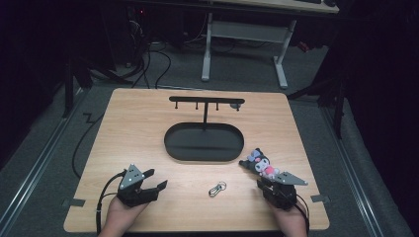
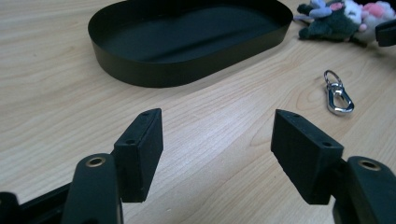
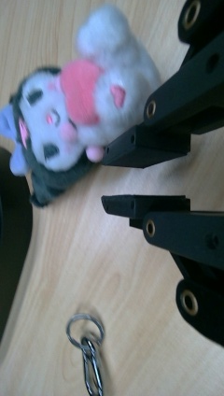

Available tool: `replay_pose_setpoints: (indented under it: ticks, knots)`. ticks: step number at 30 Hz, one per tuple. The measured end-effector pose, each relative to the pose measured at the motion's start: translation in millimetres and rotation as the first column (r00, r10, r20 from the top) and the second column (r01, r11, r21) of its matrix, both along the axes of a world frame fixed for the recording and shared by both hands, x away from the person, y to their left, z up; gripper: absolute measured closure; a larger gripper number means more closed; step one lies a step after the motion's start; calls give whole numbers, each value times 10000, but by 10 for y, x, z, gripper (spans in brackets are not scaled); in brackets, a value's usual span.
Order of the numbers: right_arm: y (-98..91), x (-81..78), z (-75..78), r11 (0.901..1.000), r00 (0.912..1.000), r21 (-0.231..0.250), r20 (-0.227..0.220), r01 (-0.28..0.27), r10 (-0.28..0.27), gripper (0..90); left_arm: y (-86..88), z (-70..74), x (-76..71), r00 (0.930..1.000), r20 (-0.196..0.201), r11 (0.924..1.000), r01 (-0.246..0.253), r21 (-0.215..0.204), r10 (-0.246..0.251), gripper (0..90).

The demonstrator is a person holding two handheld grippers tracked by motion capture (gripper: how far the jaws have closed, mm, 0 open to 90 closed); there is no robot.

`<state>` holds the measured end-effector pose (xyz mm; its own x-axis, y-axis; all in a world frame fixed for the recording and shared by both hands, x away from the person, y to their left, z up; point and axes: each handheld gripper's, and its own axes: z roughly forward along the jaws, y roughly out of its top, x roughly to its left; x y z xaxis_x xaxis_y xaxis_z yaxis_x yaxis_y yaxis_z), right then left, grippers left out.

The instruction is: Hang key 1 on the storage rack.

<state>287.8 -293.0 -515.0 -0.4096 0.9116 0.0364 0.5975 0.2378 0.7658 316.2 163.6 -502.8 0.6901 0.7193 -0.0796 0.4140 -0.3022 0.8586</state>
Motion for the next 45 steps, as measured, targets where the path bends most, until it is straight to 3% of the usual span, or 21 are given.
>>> replay_pose_setpoints:
  ticks: [6, 11, 17, 21, 27, 33, 45]
  knots:
    - [27, 13, 10, 10000, 9986, 44, -531, -82, 84, 693, 43, -144, -6, 9993, -361, 9998, -37, 220, 45, 349]
    - [53, 72, 62, 9979, 9938, -370, -997, -535, 496, 668, 30, -144, -9, 9998, -137, 9995, 113, 311, -108, 338]
    - [96, 120, 99, 9938, 9852, -753, -1570, -813, 687, 640, 55, -144, -8, 9994, -54, 9989, 342, 318, -341, 337]
    - [134, 166, 138, 9885, 9743, -1182, -2151, -943, 673, 613, 58, -144, -14, 9989, -73, 9986, 470, 227, -468, 336]
    - [172, 188, 160, 9790, 9636, -1685, -2584, -1145, 682, 586, 78, -125, -34, 9986, -37, 9984, 533, 167, -533, 336]
    - [188, 219, 184, 9693, 9463, -1981, -3136, -1456, 780, 528, 83, -137, -16, 9988, -96, 9987, 489, 173, -488, 336]
    - [289, 290, 224, 9357, 8930, -2469, -4319, -2521, 1267, 406, 55, -154, -17, 9980, -145, 9977, 618, 283, -614, 336]
